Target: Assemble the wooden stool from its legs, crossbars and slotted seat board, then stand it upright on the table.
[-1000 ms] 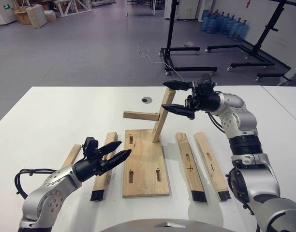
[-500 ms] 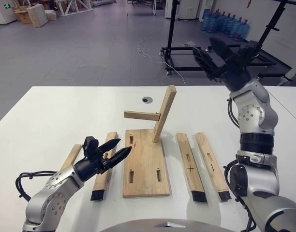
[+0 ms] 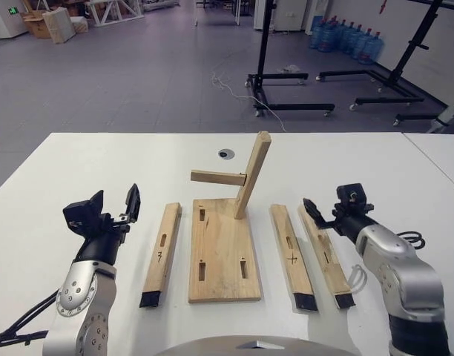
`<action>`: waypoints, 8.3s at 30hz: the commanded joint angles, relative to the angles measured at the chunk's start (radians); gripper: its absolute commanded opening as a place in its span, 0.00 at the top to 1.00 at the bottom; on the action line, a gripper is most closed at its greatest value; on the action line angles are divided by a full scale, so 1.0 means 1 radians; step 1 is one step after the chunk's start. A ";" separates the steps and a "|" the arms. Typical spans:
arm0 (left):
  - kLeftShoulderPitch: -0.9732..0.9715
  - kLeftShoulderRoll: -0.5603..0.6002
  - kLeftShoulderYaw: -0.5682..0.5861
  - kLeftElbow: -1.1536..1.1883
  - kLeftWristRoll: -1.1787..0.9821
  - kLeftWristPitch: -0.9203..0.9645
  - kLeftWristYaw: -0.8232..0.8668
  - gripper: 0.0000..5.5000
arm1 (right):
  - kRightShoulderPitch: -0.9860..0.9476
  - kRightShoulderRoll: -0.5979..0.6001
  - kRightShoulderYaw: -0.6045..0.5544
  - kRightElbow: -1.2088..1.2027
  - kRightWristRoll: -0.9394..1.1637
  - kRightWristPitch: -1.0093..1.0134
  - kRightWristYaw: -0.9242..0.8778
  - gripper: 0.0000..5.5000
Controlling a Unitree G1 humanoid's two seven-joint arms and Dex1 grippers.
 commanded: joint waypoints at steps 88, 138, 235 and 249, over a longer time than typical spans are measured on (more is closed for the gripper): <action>-0.315 0.432 -0.001 0.005 -0.679 0.135 -0.681 0.27 | -0.553 -0.073 0.274 0.162 0.482 -0.360 0.709 0.64; -0.290 0.476 0.073 0.056 -0.645 0.066 -0.773 0.63 | -0.464 -0.056 0.259 0.238 0.397 -0.355 0.642 0.16; -0.641 0.696 -0.314 0.777 -0.056 -0.089 -1.371 0.63 | -0.954 0.049 0.229 0.866 -0.194 -1.127 0.330 0.12; -0.644 0.693 -0.331 0.800 -0.047 -0.103 -1.377 0.63 | -0.980 0.043 0.373 1.142 -0.415 -1.472 0.341 0.12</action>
